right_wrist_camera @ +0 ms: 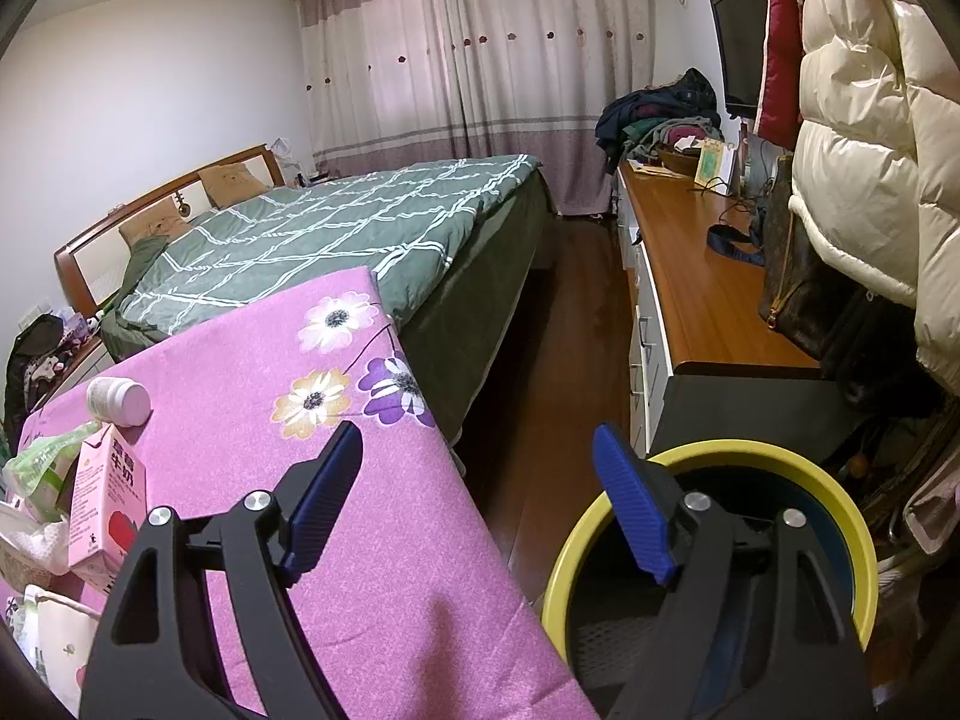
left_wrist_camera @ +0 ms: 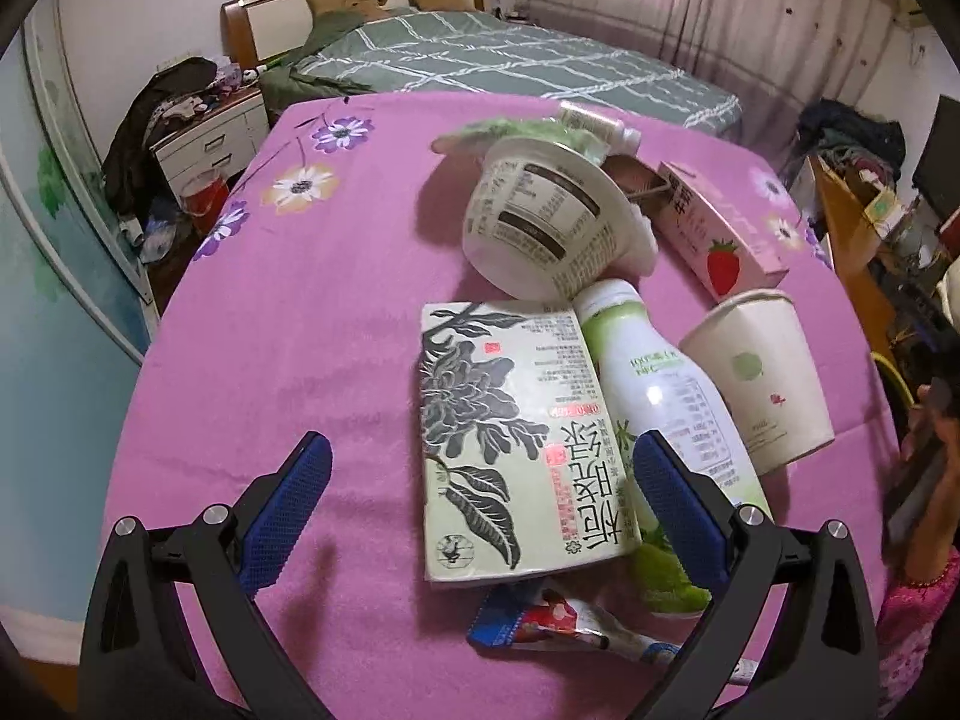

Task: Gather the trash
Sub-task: 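Reach the left tool to the printed green-and-white carton and grasp it, then carry the carton over the yellow-rimmed bin and open the left tool, then reach the right tool to the toothpaste tube and grasp it, then carry the toothpaste tube over the bin and open the right tool, then grasp the green-and-white plastic bottle with the left tool, then lift the bottle, carry it over the bin and open the left tool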

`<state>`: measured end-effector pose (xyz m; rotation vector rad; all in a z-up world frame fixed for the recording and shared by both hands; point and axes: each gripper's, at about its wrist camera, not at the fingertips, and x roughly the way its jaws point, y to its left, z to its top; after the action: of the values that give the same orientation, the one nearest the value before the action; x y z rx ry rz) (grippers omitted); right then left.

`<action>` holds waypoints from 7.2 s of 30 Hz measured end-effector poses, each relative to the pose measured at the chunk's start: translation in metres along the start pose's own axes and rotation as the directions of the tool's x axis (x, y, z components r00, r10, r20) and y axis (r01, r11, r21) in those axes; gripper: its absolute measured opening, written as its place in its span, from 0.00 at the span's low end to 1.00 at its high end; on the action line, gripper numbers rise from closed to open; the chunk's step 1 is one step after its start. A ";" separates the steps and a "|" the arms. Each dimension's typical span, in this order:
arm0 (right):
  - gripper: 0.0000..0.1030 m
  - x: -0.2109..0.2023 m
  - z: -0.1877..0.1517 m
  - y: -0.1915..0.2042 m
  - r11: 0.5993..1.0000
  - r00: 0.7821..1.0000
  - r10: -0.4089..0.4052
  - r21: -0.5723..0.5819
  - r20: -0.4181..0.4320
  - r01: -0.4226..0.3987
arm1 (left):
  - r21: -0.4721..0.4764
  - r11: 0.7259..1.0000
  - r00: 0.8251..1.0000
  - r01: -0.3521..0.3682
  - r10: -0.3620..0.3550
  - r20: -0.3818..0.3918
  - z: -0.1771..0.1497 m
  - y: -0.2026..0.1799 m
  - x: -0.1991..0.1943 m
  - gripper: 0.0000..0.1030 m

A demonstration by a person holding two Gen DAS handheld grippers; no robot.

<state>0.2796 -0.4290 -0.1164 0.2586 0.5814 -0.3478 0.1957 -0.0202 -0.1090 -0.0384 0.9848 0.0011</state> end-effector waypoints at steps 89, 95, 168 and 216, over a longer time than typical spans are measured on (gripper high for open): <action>0.75 -0.138 -0.054 -0.124 0.997 0.993 0.075 -0.023 -0.095 -0.077 | 0.360 0.877 0.896 0.319 -0.403 0.188 0.057 -0.269 -0.103 0.94; 0.75 -0.153 -0.077 -0.037 0.933 0.939 0.296 -0.159 -0.176 -0.324 | 0.237 0.945 0.906 0.226 -0.293 0.304 0.068 -0.160 -0.134 0.94; 0.21 -0.016 -0.056 -0.128 0.997 0.960 -0.052 -0.069 -0.275 0.034 | 0.007 1.000 0.985 0.024 -0.025 0.173 -0.026 -0.008 -0.064 0.95; 0.49 -0.011 -0.023 0.036 0.981 0.989 0.114 -0.145 -0.098 -0.127 | 0.182 0.980 0.957 0.081 -0.127 0.261 0.016 -0.061 -0.055 0.50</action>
<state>0.2742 -0.3856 -0.1237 0.1636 0.6735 -0.1746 0.1794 -0.0793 -0.0527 0.0650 0.7035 -0.1710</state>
